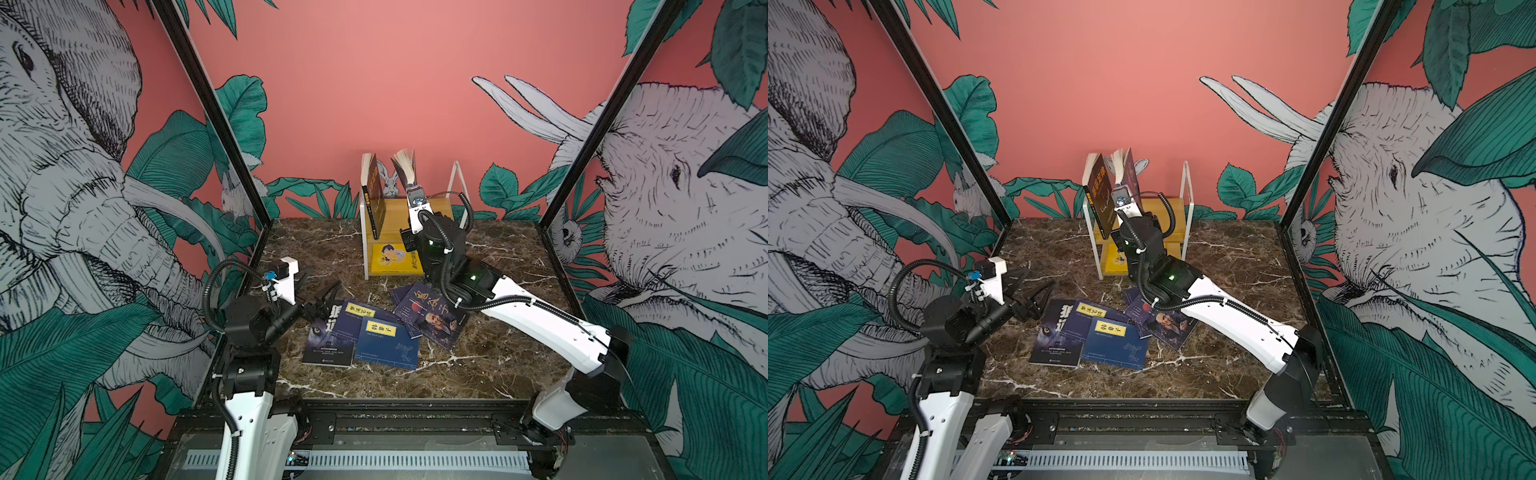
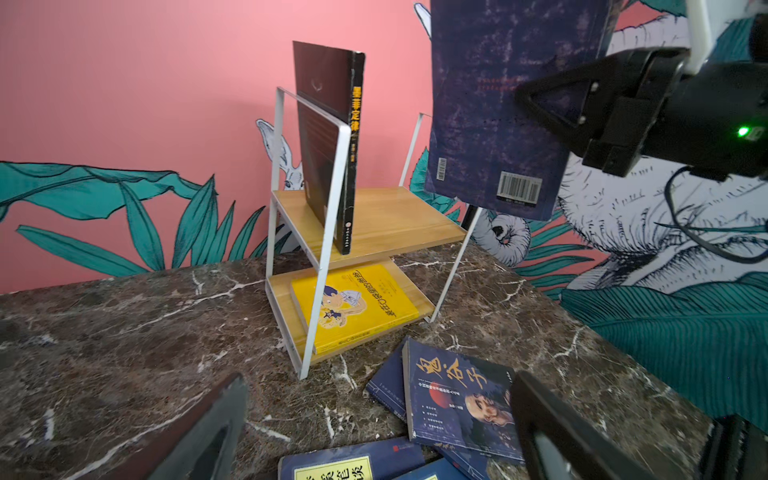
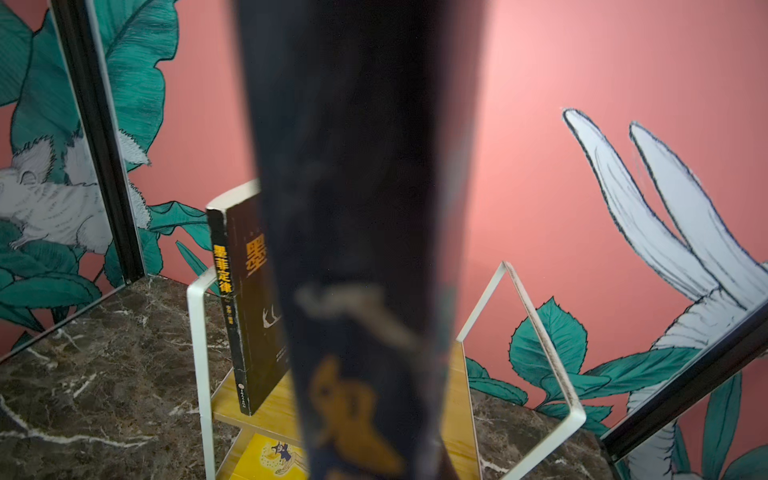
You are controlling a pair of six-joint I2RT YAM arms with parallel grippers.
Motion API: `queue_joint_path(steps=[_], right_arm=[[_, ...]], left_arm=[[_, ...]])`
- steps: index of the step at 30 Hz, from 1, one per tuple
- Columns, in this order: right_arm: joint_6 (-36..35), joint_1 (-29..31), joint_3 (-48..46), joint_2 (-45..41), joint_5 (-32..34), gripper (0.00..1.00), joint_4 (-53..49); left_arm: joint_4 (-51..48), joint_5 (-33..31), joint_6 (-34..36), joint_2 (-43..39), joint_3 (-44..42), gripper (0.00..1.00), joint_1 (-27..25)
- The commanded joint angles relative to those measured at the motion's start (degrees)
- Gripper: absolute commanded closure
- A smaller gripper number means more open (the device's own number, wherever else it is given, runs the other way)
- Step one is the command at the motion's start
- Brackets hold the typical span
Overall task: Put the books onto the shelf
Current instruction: 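Carry the upright book to the shelf top beside the black book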
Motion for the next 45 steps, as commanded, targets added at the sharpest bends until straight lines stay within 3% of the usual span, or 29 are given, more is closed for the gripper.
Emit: queue_joint_path(steps=[1,6,11,22,33,45], right_arm=[[6.8,-2.1,0.0,0.0,-2.0,1.0,10.0],[8.6,-4.9,-0.9,4.5,-3.3,1.0,16.9],[10.6,-6.4,1.1,10.2,-3.5,1.0,21.5],[9.7,-7.2,3.8,20.7,-4.0,1.0,34.6],[8.6,-7.3,7.5,26.1,-4.0,1.0,35.9],[13.8,-7.2,6.9,25.6,-5.6,1.0,34.7]], left_arm=[[1.4,2.8,-0.8,-1.3,-1.8,0.0,0.9],[6.6,2.8,0.2,-2.8,-7.9,0.0,0.7],[6.8,3.1,4.6,-4.2,-9.7,0.01,0.5],[8.8,2.9,5.7,-5.6,-11.2,0.0,0.4],[10.0,2.7,5.7,-6.7,-11.7,0.01,0.6],[9.3,3.2,5.9,-6.6,-11.6,0.0,0.4]])
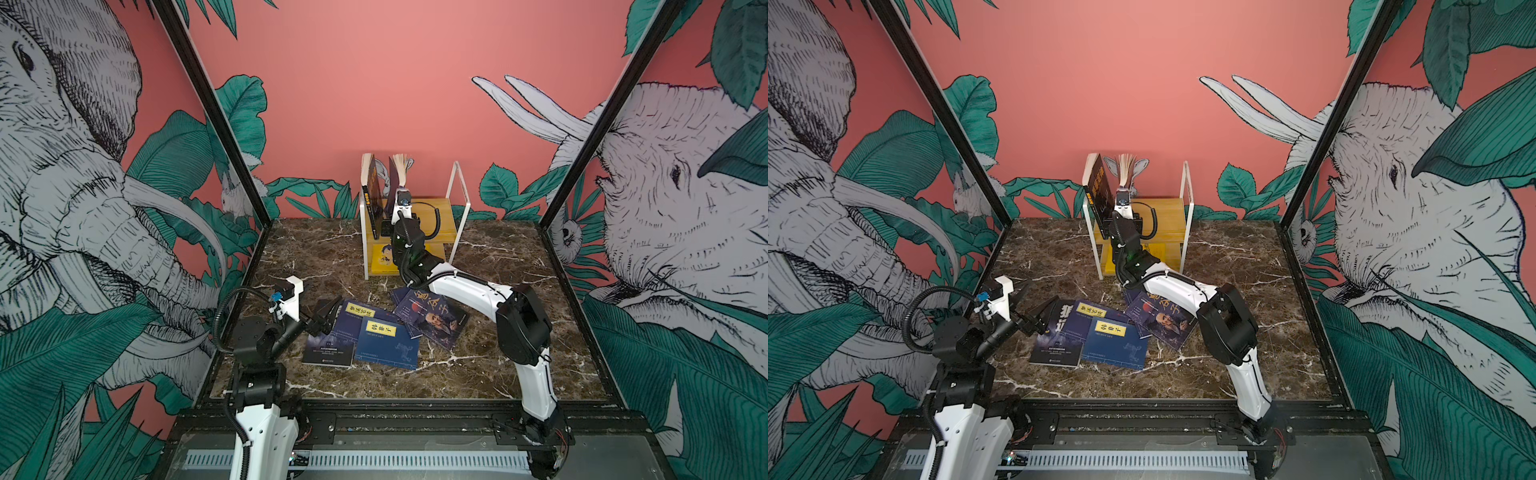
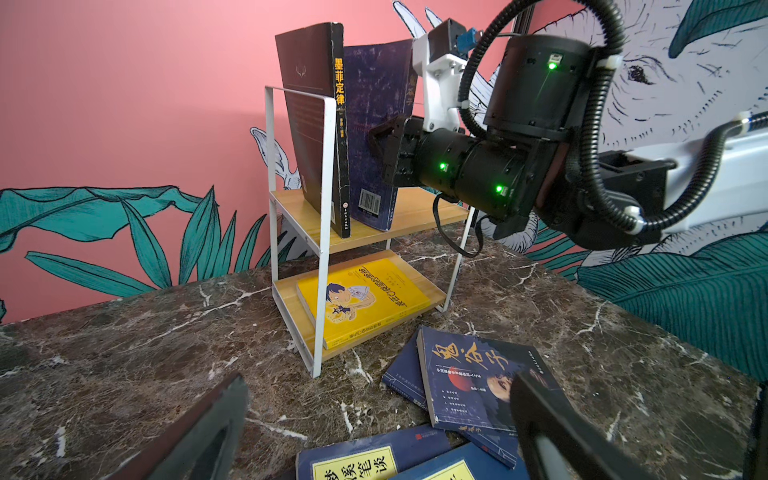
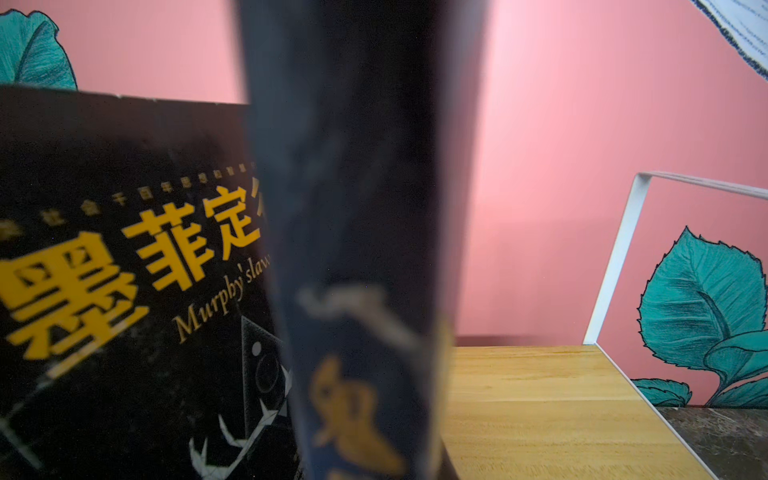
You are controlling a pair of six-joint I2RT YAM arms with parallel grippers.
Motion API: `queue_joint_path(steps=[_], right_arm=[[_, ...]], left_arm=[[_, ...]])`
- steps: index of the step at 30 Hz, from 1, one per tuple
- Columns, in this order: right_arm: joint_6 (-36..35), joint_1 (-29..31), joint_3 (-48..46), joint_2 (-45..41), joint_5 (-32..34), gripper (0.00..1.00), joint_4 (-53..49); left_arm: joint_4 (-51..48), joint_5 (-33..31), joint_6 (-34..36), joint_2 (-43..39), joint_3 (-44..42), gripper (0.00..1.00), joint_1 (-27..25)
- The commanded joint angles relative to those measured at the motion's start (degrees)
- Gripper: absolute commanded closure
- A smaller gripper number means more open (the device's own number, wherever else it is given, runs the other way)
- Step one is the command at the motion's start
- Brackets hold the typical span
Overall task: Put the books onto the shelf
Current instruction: 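Carry the upright book to the shelf top beside the black book, then lower the book onto the top shelf against the black book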
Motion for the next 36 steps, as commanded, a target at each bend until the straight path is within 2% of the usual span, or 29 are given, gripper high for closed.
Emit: queue_joint_path(steps=[1,11,13,17,29,32,36], right_arm=[[2.6,-0.2,1.1,-1.5,-2.0,1.0,3.8],[2.6,0.6,1.0,-1.7,-6.7,1.0,2.7],[3.1,0.7,0.5,-1.8,-6.9,0.89,3.2],[3.7,1.0,0.5,-2.0,-8.3,0.78,2.8],[2.6,2.3,-2.4,-4.1,-9.2,0.71,3.3],[2.5,2.6,-4.1,-5.6,-10.3,0.66,2.7],[0.0,3.2,-8.0,-7.8,-11.6,0.6,5.3]], left_arm=[[0.3,0.5,1.2,-0.1,-0.3,0.01,-0.1],[0.9,0.3,1.4,-1.0,-0.6,0.0,-0.5],[1.4,0.8,0.8,-1.1,-0.8,0.01,-0.3],[-0.2,0.2,1.9,-0.4,-0.1,0.01,-0.3],[1.1,0.9,0.8,-0.6,-0.8,0.0,-1.0],[-0.6,0.2,2.1,0.0,-0.2,0.0,-1.0],[2.0,0.9,0.4,-0.4,-1.1,0.01,-1.1]])
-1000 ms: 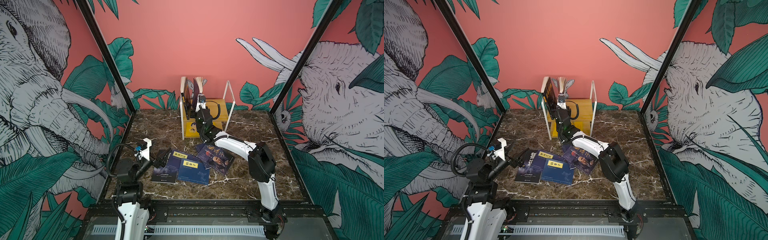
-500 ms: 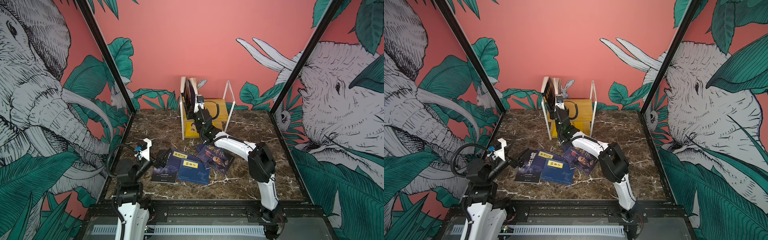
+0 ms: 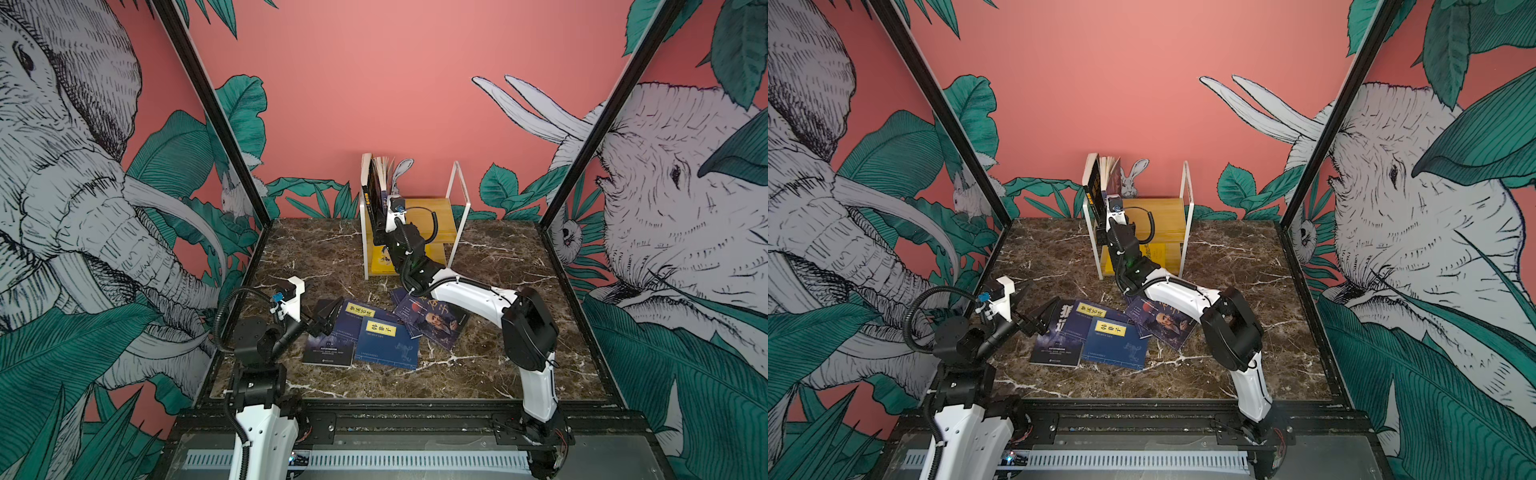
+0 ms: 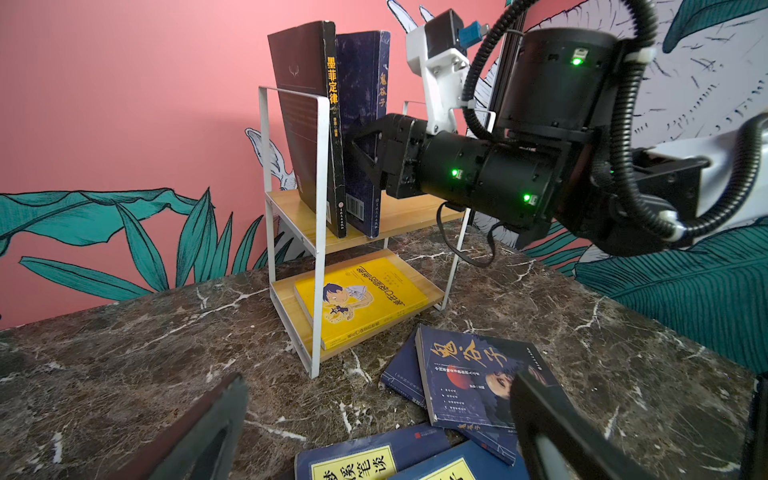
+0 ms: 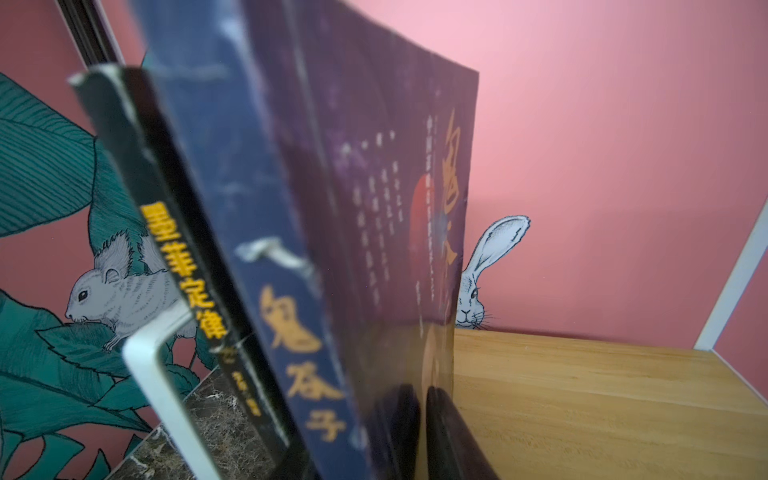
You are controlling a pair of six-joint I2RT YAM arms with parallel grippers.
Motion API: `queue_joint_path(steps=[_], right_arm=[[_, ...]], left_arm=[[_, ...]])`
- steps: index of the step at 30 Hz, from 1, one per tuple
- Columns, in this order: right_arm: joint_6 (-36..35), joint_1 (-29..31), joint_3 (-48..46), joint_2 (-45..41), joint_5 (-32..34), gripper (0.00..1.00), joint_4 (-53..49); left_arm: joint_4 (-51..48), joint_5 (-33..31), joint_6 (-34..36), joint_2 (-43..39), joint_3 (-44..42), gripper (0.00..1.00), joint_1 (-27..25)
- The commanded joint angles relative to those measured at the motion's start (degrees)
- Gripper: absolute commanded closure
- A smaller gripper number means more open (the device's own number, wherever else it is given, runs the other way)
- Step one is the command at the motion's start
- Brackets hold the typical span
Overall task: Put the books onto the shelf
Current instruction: 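Lower the book onto the top shelf against the black book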
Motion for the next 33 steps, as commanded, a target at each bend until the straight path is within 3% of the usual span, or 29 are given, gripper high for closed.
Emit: queue_joint_path(steps=[1,7,17,21,27,33], right_arm=[[-2.0,1.0,-2.5,-4.0,-1.2,0.58,4.6],[-5.4,2.0,-5.5,-7.0,-5.3,0.49,3.0],[-8.5,2.2,-8.5,-11.8,-9.2,0.46,1.5],[-9.5,2.1,-11.4,-15.2,-10.3,0.51,0.2],[-8.9,1.5,-15.7,-19.4,-6.8,0.67,-2.7],[-9.3,0.8,-18.7,-18.7,-10.9,0.69,-5.8]], left_arm=[[1.7,1.2,-0.3,0.0,-0.9,0.01,0.0],[2.7,1.0,-0.8,-0.8,-1.3,0.0,0.1],[1.9,1.4,-0.7,-0.6,-1.3,0.01,0.6],[2.5,0.6,-0.5,-1.0,-1.6,0.01,0.3],[1.9,0.7,-0.4,-0.4,-1.3,0.01,0.2],[1.9,1.1,-0.6,-0.4,-1.3,0.0,0.2]])
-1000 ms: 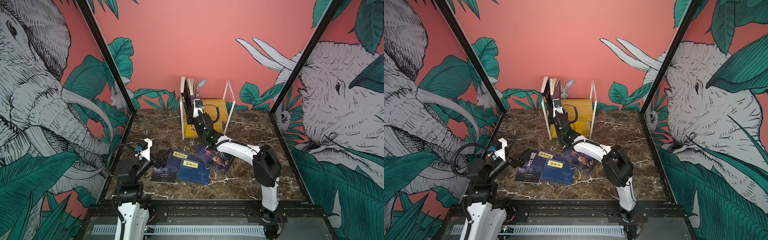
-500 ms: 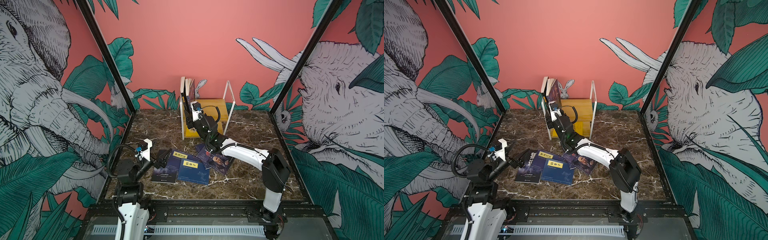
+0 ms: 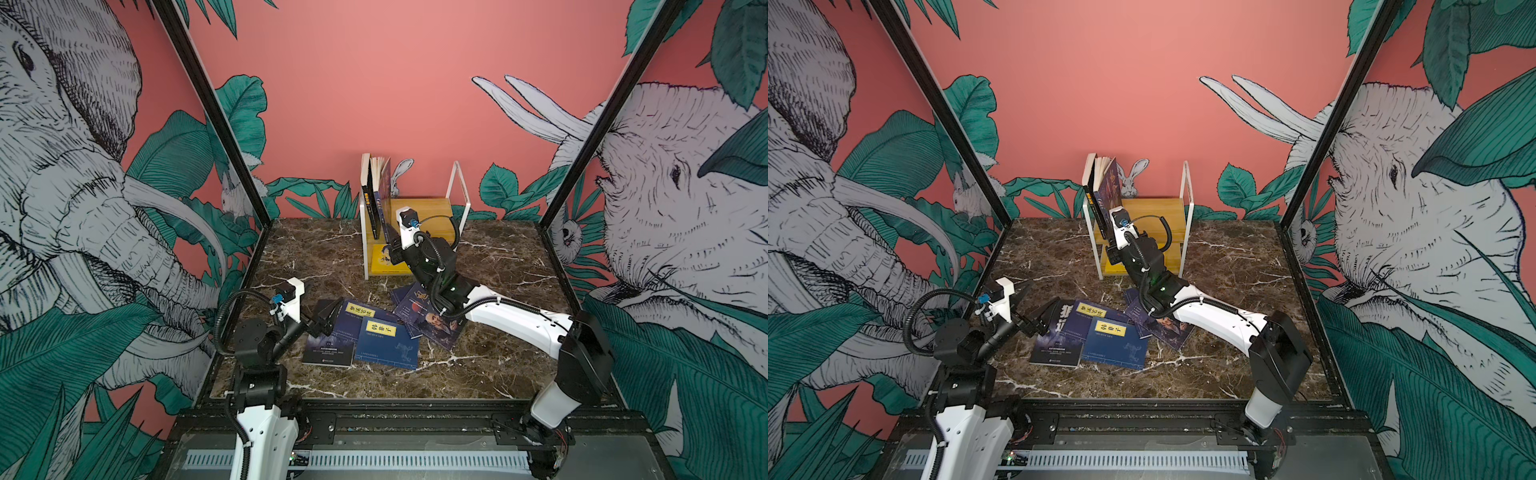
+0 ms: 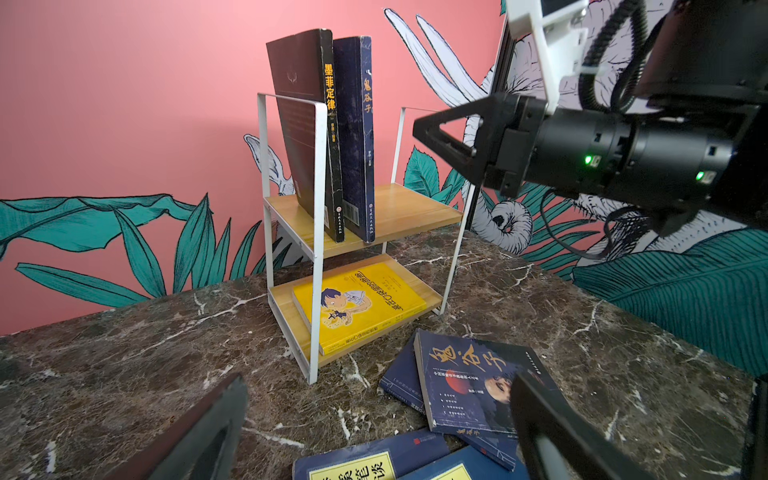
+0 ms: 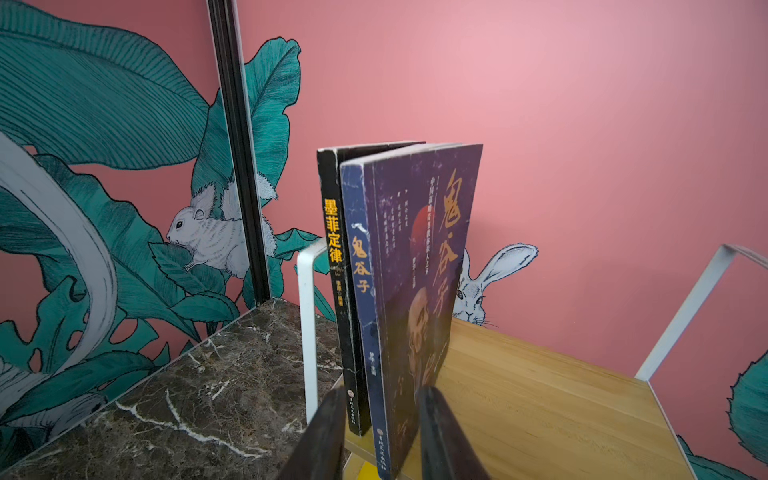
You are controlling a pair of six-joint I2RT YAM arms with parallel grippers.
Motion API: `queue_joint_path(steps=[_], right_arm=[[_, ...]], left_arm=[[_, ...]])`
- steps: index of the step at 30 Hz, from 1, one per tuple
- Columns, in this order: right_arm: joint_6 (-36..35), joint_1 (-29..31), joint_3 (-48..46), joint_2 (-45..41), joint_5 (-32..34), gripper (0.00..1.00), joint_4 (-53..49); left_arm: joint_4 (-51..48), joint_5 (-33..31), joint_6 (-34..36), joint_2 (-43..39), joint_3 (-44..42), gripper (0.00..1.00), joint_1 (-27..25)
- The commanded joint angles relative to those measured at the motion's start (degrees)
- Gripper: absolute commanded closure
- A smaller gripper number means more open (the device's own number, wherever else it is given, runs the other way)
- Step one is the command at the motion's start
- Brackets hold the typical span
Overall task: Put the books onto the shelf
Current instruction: 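Lower the book onto the top shelf against the black book, then open the right gripper and release the book on the shelf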
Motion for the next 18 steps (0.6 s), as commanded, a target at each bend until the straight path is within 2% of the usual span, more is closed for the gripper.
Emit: queue_joint_path(steps=[1,4,10,14,18], right_arm=[[-1.0,-0.6,-0.3,0.6,-4.1,0.69,-2.8],[-3.5,-0.8,3.7,2.9,-7.5,0.69,-6.6],[-2.6,-2.7,7.7,5.8,-9.7,0.73,-7.6],[-1.5,-4.0,9.9,7.5,-10.6,0.79,-8.4],[-1.7,-4.6,12.2,8.8,-12.2,0.8,-9.6]], left_arm=[[-0.6,0.6,0.8,0.1,0.0,0.01,-0.1],[1.5,0.6,-0.2,-0.7,-0.8,0.0,-0.2],[-0.3,0.2,0.9,0.0,-0.1,0.0,0.0],[0.8,1.1,-0.2,0.3,-0.5,0.0,-0.1],[0.8,0.4,0.3,-0.1,-0.2,0.01,-0.2]])
